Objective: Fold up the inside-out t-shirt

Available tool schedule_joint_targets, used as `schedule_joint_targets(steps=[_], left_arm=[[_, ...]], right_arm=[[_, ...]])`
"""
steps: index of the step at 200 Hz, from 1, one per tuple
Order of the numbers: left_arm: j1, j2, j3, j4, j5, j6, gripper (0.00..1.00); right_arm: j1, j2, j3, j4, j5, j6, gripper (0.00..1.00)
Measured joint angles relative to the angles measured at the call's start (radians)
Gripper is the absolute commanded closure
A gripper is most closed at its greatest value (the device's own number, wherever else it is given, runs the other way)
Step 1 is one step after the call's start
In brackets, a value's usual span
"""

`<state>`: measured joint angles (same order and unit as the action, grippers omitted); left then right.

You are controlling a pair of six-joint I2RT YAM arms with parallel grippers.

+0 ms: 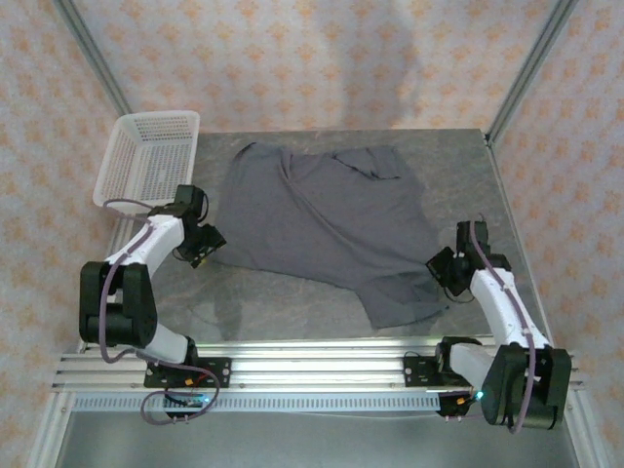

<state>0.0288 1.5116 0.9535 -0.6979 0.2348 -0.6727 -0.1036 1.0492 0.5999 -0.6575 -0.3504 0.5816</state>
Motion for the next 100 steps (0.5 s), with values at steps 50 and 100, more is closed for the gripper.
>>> schedule_joint_targets(steps=[50, 100], left_arm=[[-0.037, 0.149, 0.141, 0.028, -0.016, -0.014, 0.73], [-0.048, 0.274, 0.253, 0.032, -0.030, 0.015, 0.60]], right_arm=[[0.000, 0.014, -0.022, 0.004, -0.008, 0.009, 1.00], [0.000, 0.014, -0.022, 0.004, -0.008, 0.009, 1.00]])
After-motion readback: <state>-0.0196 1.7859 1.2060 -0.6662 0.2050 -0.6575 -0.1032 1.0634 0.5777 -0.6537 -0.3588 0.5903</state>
